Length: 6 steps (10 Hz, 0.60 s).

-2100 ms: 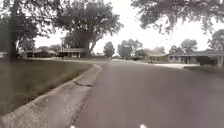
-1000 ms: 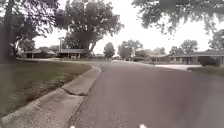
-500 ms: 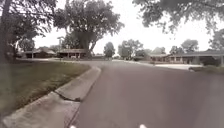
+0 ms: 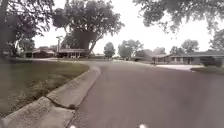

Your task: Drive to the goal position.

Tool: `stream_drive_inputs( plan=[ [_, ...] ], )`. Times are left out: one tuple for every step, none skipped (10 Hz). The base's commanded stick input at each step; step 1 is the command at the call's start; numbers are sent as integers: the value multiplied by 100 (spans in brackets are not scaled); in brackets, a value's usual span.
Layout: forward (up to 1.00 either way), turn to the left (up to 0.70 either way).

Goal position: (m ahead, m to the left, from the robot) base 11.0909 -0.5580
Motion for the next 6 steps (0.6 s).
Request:
stream_drive_inputs(
  plan=[
    [50,0],
    [50,0],
    [50,0],
    [50,0],
    [50,0],
    [50,0]
  ],
)
